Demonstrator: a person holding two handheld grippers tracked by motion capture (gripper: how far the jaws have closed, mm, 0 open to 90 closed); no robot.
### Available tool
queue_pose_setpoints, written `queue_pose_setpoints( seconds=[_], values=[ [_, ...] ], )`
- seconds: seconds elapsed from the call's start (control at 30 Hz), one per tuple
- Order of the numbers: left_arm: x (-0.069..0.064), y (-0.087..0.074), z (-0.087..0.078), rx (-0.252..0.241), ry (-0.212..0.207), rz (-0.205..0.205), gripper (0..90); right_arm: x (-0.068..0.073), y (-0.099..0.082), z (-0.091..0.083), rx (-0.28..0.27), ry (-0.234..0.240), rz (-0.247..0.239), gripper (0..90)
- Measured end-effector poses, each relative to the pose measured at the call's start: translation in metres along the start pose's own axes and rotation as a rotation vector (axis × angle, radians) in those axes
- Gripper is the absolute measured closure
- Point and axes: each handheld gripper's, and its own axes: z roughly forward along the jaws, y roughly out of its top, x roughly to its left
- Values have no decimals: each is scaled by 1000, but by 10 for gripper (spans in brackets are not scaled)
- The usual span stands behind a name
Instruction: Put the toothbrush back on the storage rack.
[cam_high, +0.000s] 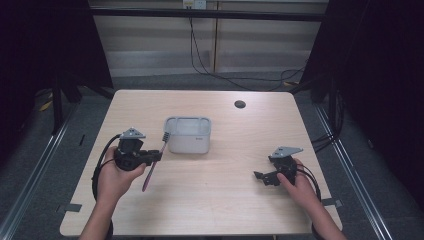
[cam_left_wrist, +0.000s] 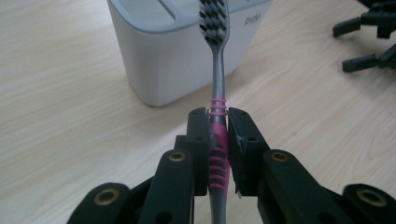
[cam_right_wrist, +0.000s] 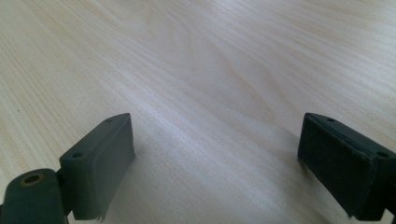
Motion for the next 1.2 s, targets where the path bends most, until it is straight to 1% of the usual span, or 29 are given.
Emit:
queue_pose_setpoints(
  seconds=[0.03, 0.07, 0.13, 0.17, 0.23, 0.27, 0.33, 0.37, 0.43, 0.57, 0.6, 0.63, 0.73, 0.83, 0.87, 0.9, 1.1, 1.13, 1.2],
  values=[
    [-1, 2, -1, -20, 2, -12, 797, 0, 0, 0, 0, 0, 0, 101],
    [-1, 2, -1, -20, 2, -12, 797, 0, 0, 0, 0, 0, 0, 101],
    [-1, 5, -3, -28, 8, 2, 797, 0, 0, 0, 1, 1, 1, 101],
    [-1, 5, -3, -28, 8, 2, 797, 0, 0, 0, 0, 0, 0, 101],
    [-2, 8, -5, -58, 10, -4, 797, 0, 0, 0, 0, 0, 0, 101],
    [-2, 8, -5, -58, 10, -4, 797, 0, 0, 0, 0, 0, 0, 101],
    [-2, 11, -6, -72, 5, -8, 796, 0, 0, 0, 0, 0, 1, 101],
    [-2, 12, -6, -81, 9, -12, 796, 0, 0, 0, 0, 0, 0, 101],
    [-2, 14, -7, -80, 10, -5, 796, 0, 0, 0, 0, 1, 0, 101],
    [-2, 17, -8, -107, 9, -10, 797, 0, 0, 0, 0, 0, 0, 101],
    [-2, 18, -9, -110, 11, -12, 796, 0, 0, 0, 0, 0, 1, 101],
    [-2, 20, -9, -125, 17, -15, 796, 0, 0, 0, 0, 0, 1, 101],
    [-2, 21, -9, -137, 24, -17, 796, 0, 0, 0, 0, 0, 0, 101],
    [-1, 24, -11, -172, 34, -21, 797, 0, 0, 0, 0, 1, 0, 101],
    [-1, 24, -11, -172, 34, -21, 797, 0, 0, 0, 0, 1, 0, 101],
    [-1, 25, -11, -186, 37, -20, 797, 0, 0, 0, 0, 1, 0, 101],
    [-1, 30, -12, -211, 43, -24, 797, 0, 0, 0, 0, 1, 0, 101],
    [-1, 31, -12, -212, 48, -17, 797, 0, 0, 0, 0, 0, 0, 101],
    [-1, 35, -12, -225, 47, -23, 797, 0, 0, 0, 0, 0, 1, 101]
  ],
)
